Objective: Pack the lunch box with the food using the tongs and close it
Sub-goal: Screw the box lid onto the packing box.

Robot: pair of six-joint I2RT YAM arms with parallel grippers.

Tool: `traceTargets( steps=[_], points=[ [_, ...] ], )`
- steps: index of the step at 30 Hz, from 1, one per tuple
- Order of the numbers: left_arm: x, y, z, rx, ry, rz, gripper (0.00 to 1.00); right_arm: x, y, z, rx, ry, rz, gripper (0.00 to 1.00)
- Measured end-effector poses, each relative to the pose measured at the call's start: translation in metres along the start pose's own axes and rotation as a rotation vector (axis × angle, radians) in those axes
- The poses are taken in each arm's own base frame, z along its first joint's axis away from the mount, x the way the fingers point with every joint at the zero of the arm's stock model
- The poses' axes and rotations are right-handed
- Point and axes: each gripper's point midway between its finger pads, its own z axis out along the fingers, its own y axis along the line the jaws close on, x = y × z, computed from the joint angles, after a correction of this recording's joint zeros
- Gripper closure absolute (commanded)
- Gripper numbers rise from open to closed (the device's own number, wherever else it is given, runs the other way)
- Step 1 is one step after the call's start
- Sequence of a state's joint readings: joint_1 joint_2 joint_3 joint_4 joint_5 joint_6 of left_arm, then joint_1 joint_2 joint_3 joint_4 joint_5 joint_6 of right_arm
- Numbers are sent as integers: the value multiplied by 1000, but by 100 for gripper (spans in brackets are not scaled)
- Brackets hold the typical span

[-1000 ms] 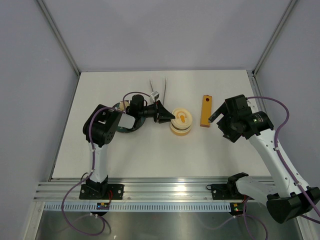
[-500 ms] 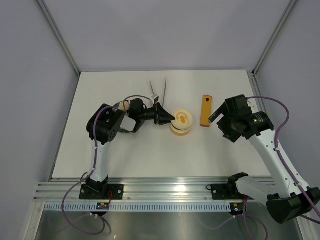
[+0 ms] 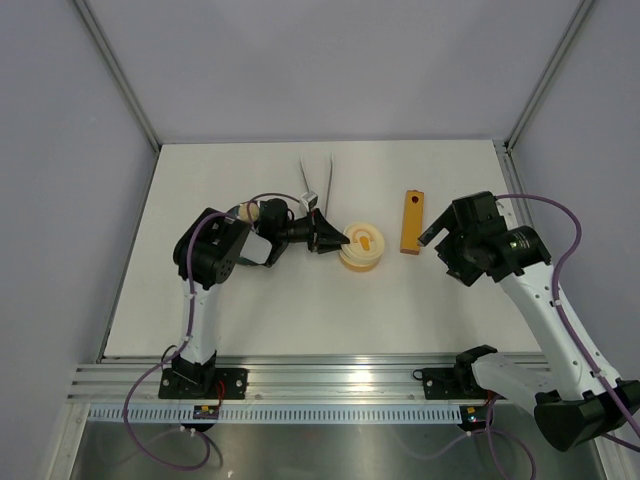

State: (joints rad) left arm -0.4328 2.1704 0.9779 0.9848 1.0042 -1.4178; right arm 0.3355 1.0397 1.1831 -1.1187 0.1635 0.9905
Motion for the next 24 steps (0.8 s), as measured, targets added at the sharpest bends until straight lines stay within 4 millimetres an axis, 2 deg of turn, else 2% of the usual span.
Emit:
traceTargets(
  steps=[2,3,9,11,13,16,21,24],
  points=[
    [0,1,0,-3,-2,3,92,0,0,-1,-3,-1,0,1],
    [0,1,-1,-5,-4,5,84,0,0,-1,-4,-2,1,1],
    [2,-1,-2,-10,-7,22,62,0,-1,-2,-7,-4,2,2],
    [3,1,-3,-17,-6,17,56,0,-1,-2,-6,-4,2,2],
    [4,3,-3,-26,-4,7,55,1,-2,-2,-5,-3,1,1],
    [5,1,-4,-28,-3,18,51,1,-2,-1,-4,-2,1,2],
    [6,-5,-5,-37,-3,45,37,1,-2,-1,-4,-2,1,1],
    [7,-9,-7,-48,-3,69,32,1,-2,-1,-4,-2,1,1]
  ],
)
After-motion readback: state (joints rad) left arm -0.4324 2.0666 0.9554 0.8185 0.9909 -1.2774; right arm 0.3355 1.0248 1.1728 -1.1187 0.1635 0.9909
